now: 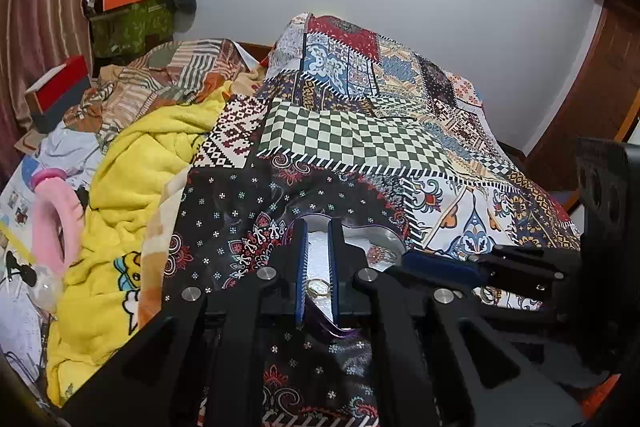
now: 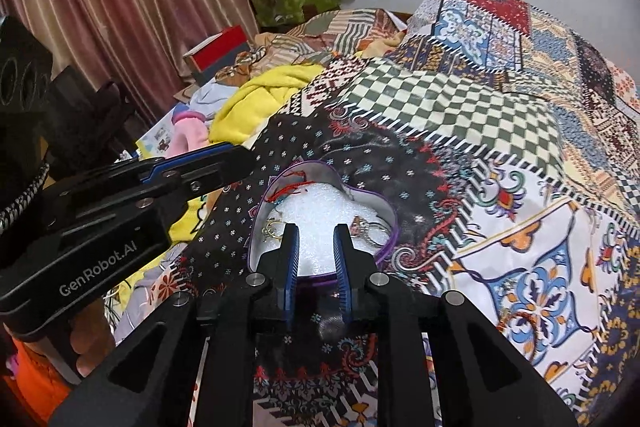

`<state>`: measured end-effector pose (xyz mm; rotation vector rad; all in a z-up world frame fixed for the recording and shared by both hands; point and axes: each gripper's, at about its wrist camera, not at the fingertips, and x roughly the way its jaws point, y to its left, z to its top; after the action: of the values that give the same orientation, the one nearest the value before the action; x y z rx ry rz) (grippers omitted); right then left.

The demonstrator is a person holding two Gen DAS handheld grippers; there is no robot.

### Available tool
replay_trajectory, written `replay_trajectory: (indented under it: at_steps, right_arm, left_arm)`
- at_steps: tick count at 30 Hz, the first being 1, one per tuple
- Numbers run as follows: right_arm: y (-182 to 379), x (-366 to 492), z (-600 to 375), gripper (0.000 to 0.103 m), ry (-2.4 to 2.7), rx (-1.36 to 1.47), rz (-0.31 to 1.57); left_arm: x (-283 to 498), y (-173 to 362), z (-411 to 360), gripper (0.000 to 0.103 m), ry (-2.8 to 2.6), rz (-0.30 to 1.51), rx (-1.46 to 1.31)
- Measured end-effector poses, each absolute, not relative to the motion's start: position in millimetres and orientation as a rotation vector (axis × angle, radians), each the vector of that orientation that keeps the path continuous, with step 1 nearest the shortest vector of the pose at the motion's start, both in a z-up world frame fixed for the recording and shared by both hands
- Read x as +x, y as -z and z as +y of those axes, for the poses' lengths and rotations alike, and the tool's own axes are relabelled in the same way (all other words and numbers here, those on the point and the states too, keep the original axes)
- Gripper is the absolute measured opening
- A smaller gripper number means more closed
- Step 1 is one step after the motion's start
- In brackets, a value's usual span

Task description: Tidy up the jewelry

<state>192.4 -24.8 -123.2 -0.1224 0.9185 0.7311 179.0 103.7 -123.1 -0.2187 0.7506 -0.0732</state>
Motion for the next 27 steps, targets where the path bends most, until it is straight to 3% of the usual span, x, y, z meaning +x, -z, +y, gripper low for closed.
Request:
replay_trajectory:
  at_steps: [4,8,11,13,15,18,20,27]
  right_arm:
    - [109,189,-35,0.016,-0.705,-0.115,0.887]
    - [92,182,-49,0.016,-0.674,-0.111,0.844]
    - [81,175,-59,0.017,-0.651,-0.112,0.816]
    - [73,170,-69,0.023,-0.631,-0.11,0.792]
    - [67,165,-77,0.038,-0.613,-0.103,0.771]
    - [57,157,-92,0.051,-0.58,-0.087,0.73]
    - [52,153,-101,0.051,-0.559,-0.085,0.712]
    - [43,142,-134,0.051,-0.492,-0.089,0.676]
  left_arm:
    - [171,112,100,0.011,0.075,0.733,-0.209]
    - [161,99,95,0.029,0.077,0.709,-0.213]
    - [152,88,89,0.029,0.079,0.689,-0.202]
    - [147,82,85,0.031,0.08,0.68,-0.194]
    - [142,77,80,0.034,0.081,0.673,-0.186]
    - [134,70,71,0.038,0.085,0.664,-0.167]
    - [130,67,65,0.043,0.087,0.659,-0.158]
    - [121,59,41,0.043,0.12,0.655,-0.123]
